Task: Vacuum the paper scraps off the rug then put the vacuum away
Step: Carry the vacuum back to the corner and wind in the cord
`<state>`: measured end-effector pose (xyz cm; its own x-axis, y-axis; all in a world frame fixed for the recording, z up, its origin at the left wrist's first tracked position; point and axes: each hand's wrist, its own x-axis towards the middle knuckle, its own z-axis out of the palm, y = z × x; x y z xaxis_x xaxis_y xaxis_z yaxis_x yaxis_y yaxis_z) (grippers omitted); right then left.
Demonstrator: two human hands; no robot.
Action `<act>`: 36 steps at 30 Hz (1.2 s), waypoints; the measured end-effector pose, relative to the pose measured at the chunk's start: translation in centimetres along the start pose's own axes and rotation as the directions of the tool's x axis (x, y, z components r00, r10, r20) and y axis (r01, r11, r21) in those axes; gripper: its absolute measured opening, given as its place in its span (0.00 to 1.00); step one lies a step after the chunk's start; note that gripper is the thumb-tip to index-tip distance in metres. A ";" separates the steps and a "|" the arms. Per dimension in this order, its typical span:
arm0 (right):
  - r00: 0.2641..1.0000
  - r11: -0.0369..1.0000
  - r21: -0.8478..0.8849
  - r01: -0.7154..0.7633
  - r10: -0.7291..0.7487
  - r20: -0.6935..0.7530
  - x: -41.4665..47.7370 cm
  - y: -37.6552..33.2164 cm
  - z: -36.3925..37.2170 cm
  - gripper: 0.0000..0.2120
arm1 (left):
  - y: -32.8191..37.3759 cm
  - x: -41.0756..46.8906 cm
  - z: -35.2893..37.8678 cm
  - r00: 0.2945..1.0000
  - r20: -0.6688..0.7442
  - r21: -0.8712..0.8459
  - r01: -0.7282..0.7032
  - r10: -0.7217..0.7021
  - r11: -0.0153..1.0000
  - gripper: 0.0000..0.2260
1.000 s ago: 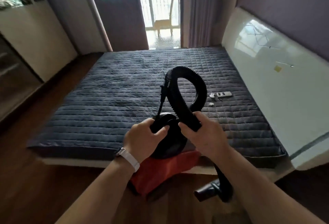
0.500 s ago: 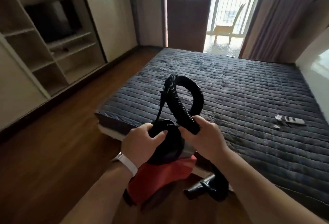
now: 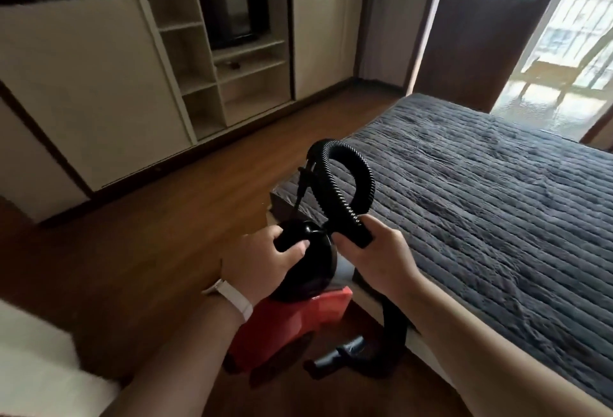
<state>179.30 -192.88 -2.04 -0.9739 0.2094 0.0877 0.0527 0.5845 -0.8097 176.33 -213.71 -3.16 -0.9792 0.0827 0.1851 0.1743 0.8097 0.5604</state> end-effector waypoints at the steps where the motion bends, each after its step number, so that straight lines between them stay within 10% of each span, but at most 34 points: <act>1: 1.000 1.000 0.002 0.003 -0.003 0.019 1.2 -0.3 0.9 0.08 | -0.9 0.7 -0.3 1.000 -0.009 -0.013 0.022 -0.022 1.000 0.24; 23: 0.865 0.959 0.214 0.188 -0.265 0.426 32.8 -9.5 17.3 0.12 | -11.2 24.2 -4.2 0.857 -0.162 0.152 0.511 -0.488 0.846 0.21; 36: 0.823 0.963 0.148 0.226 -0.270 0.499 43.2 -17.8 34.4 0.11 | -28.5 34.8 -9.7 0.840 -0.154 -0.023 0.523 -0.520 0.852 0.20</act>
<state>128.72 -221.19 -3.76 -0.9263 -0.3767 0.0009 -0.2016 0.4937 -0.8459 138.29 -239.50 -4.88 -0.8974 -0.4411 -0.0116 -0.3615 0.7199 0.5925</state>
